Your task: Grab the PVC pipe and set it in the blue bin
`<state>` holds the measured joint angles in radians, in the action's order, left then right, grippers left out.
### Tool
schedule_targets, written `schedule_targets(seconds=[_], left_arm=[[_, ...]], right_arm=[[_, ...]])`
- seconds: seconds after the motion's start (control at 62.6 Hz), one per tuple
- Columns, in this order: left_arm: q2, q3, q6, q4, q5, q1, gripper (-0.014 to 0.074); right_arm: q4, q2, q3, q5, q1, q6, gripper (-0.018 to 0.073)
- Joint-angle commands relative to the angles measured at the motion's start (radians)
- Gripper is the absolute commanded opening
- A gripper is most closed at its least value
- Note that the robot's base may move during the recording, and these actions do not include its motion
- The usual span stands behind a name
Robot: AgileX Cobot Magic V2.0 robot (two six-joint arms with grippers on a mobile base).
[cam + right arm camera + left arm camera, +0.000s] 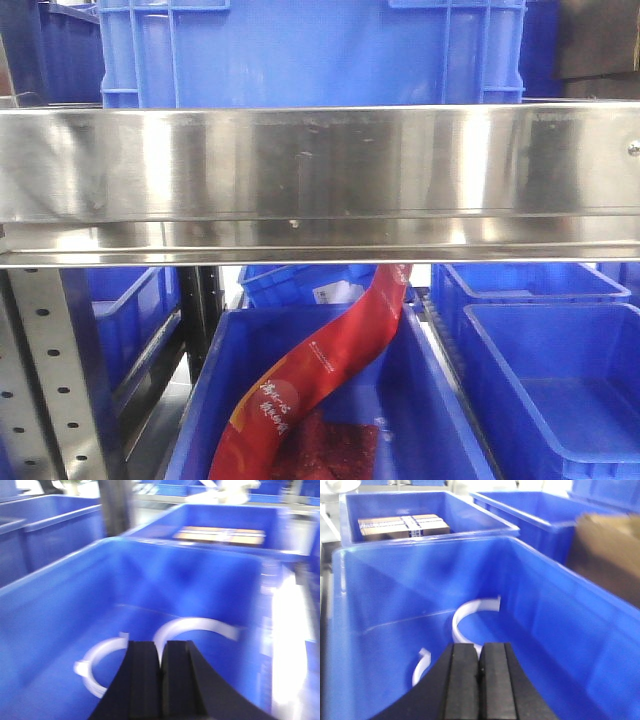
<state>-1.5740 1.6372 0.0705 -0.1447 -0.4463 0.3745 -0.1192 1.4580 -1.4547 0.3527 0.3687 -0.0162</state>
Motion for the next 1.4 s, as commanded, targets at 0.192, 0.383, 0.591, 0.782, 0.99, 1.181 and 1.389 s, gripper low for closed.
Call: schedule_targets(seconds=[0.192, 0.383, 0.591, 0.782, 0.99, 1.181, 1.389], left_arm=[[0.087, 0.004, 0.016, -0.001, -0.037, -0.043, -0.0109], [0.139, -0.094, 0.016, -0.005, 0.042, -0.043, -0.0111], [0.245, -0.331, 0.016, -0.007, 0.148, -0.043, -0.0111], [0.345, -0.519, 0.016, -0.022, 0.241, -0.094, -0.0111], [0.488, -0.718, 0.016, -0.054, 0.381, -0.167, -0.0111], [0.625, -0.870, 0.016, -0.052, 0.446, -0.170, -0.0111], [0.734, -0.988, 0.016, -0.044, 0.488, -0.191, -0.0111]], right_arm=[[0.010, -0.104, -0.007, 0.093, -0.067, -0.003, -0.0168], [0.010, -0.117, -0.005, 0.089, -0.067, -0.003, -0.0168], [0.010, -0.159, 0.132, 0.026, -0.067, -0.003, -0.0168], [0.010, -0.276, 0.372, -0.179, -0.067, -0.003, -0.0168], [-0.006, -0.409, 0.574, -0.272, -0.130, -0.003, -0.0168], [-0.123, -0.485, 0.722, -0.467, -0.247, -0.003, -0.0168], [-0.051, -0.574, 0.815, -0.516, -0.255, -0.003, -0.0168]])
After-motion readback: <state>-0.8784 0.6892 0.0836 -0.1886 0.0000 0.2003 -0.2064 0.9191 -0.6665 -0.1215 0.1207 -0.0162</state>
